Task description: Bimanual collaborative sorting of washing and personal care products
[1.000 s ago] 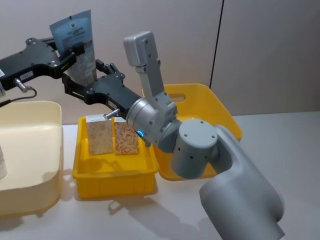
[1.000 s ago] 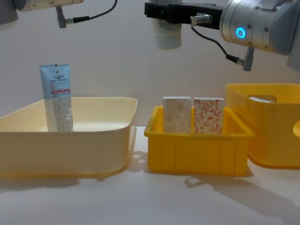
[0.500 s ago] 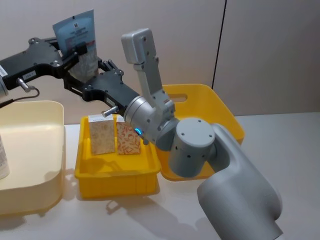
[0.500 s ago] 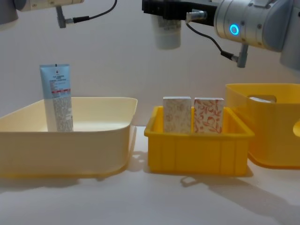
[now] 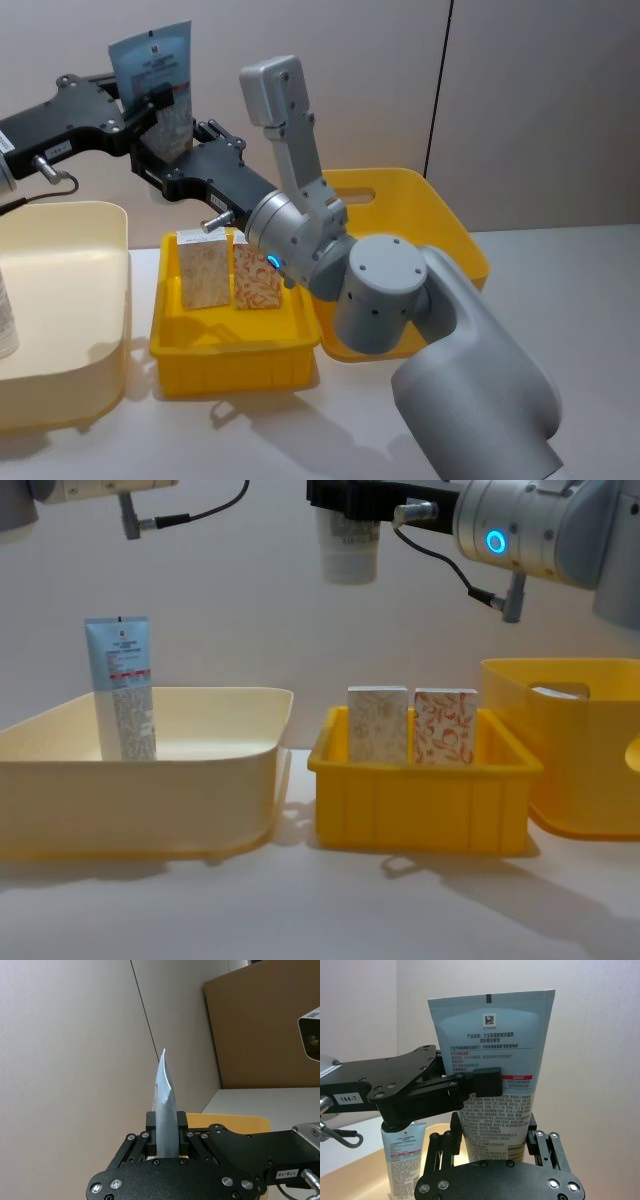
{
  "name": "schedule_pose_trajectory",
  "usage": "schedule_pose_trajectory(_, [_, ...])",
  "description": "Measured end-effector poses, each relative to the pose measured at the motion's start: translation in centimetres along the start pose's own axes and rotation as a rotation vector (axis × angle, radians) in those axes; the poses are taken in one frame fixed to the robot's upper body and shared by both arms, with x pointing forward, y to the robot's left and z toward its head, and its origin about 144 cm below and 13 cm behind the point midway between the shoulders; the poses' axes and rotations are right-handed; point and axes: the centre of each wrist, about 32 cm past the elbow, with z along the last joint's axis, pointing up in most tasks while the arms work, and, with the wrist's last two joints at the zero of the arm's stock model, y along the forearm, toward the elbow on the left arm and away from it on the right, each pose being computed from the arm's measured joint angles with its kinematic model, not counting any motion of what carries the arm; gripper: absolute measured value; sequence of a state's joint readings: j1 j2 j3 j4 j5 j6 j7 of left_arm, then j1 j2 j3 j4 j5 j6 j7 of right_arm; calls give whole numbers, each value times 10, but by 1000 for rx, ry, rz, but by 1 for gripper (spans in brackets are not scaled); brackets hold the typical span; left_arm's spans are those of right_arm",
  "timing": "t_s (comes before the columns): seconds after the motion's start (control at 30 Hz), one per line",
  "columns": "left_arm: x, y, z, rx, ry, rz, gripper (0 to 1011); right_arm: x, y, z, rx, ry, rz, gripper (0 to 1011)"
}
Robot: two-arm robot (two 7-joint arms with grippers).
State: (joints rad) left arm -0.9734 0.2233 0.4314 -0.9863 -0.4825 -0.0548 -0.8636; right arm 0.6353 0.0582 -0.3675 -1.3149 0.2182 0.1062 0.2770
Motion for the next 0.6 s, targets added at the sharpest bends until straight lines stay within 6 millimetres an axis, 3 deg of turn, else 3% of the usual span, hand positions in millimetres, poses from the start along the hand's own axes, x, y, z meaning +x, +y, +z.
schedule_pose_trajectory(0.6, [0,0,0,0,0,0,229,-1,1,0,1,-1,0,617])
